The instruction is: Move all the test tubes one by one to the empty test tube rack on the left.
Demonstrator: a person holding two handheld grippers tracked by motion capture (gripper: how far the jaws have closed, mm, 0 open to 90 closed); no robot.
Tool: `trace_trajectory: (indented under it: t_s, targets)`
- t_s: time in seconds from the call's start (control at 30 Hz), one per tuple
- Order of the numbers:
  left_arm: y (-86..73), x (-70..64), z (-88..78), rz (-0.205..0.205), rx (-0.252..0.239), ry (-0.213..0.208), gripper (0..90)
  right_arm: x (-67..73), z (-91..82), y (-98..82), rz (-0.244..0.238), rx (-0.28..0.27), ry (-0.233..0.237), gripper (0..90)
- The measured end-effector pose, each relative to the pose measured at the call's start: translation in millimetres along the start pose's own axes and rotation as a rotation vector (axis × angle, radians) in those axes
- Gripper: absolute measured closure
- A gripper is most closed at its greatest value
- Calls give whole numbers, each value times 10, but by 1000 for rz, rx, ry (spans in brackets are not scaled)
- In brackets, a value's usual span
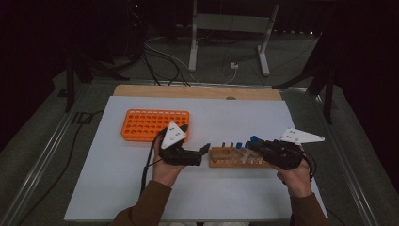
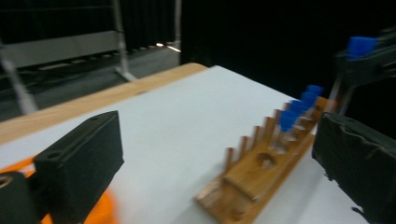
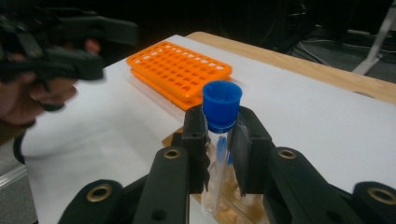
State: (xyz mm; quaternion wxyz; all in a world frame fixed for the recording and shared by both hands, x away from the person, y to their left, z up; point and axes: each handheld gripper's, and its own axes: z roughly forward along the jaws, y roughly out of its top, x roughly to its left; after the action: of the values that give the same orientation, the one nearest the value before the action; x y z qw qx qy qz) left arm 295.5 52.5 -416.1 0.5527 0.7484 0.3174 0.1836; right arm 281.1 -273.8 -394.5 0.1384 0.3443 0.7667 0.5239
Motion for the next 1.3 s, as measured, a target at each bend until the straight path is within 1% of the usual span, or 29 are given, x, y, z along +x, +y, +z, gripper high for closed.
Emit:
trace_trajectory:
  t_s: [0.1, 0.13, 0.17, 0.2, 0.23, 0.27, 0.3, 0.33, 0.37, 0.4, 0.43, 0.47, 0.5, 0.57, 0.63, 0.7, 0.8, 0.83, 0.87, 0.97, 1.0, 1.07, 1.1, 1.13, 1.17, 1.2, 1.23, 1.27, 1.3]
  targets:
    - [-33, -129, 176, 10, 21, -53, 61, 47, 59, 4, -7, 5, 12, 772]
    - [-38, -157, 206, 10, 25, -69, 80, 64, 78, 8, -9, 0, 15, 772]
    - [-52, -238, 285, 12, 36, -93, 88, 69, 82, 10, -7, -1, 19, 772]
    - [-52, -238, 285, 12, 36, -93, 123, 69, 82, 10, -7, -1, 19, 772]
    - [-79, -320, 355, 13, 42, -138, 174, 83, 96, 5, -8, -3, 28, 772]
    - [-79, -320, 355, 13, 42, -138, 180, 93, 105, -1, -9, -6, 39, 772]
    - [-105, -404, 416, 27, 48, -164, 207, 106, 120, -7, -13, -8, 50, 771]
    - [-105, -404, 416, 27, 48, -164, 246, 125, 138, -9, -17, -1, 52, 771]
    - [-127, -477, 471, 39, 53, -196, 291, 142, 157, -11, -22, 5, 55, 772]
    - [-127, -477, 471, 39, 53, -196, 334, 158, 174, -12, -24, 9, 61, 772]
    - [-135, -510, 496, 52, 60, -199, 334, 158, 174, -12, -24, 9, 61, 772]
    - [-142, -535, 521, 57, 69, -211, 374, 174, 189, -13, -27, 15, 65, 772]
    - [-157, -571, 558, 66, 79, -227, 450, 198, 212, -19, -34, 22, 73, 771]
    - [-164, -588, 577, 73, 74, -247, 532, 205, 231, -32, -38, 27, 77, 771]
    - [-165, -596, 582, 76, 70, -254, 609, 203, 243, -40, -36, 31, 78, 771]
    - [-166, -598, 587, 82, 62, -264, 666, 200, 245, -43, -33, 31, 82, 771]
    - [-166, -595, 584, 82, 53, -267, 730, 205, 254, -51, -35, 36, 88, 771]
    - [-164, -595, 581, 84, 48, -269, 730, 205, 254, -51, -35, 36, 88, 771]
    - [-163, -595, 579, 89, 50, -265, 771, 207, 265, -63, -34, 37, 94, 771]
    - [-173, -576, 568, 98, 44, -272, 782, 206, 259, -73, -40, 29, 104, 765]
    - [-168, -577, 561, 100, 38, -268, 783, 201, 255, -74, -39, 25, 109, 746]
    - [-165, -570, 557, 98, 35, -268, 783, 186, 232, -66, -30, 4, 112, 632]
    - [-163, -562, 553, 94, 32, -264, 783, 186, 232, -66, -30, 4, 112, 632]
    - [-157, -536, 538, 91, 28, -255, 783, 169, 189, -48, -25, -21, 102, 498]
    - [-157, -536, 538, 91, 28, -255, 783, 160, 163, -38, -17, -32, 94, 430]
    - [-149, -493, 512, 86, 23, -244, 783, 154, 137, -31, -11, -44, 86, 369]
    - [-149, -493, 512, 86, 23, -244, 783, 154, 137, -31, -11, -44, 86, 369]
    - [-144, -470, 497, 83, 18, -235, 783, 133, 89, -21, -3, -65, 73, 275]
    - [-139, -447, 480, 79, 12, -228, 783, 133, 89, -21, -3, -65, 73, 275]
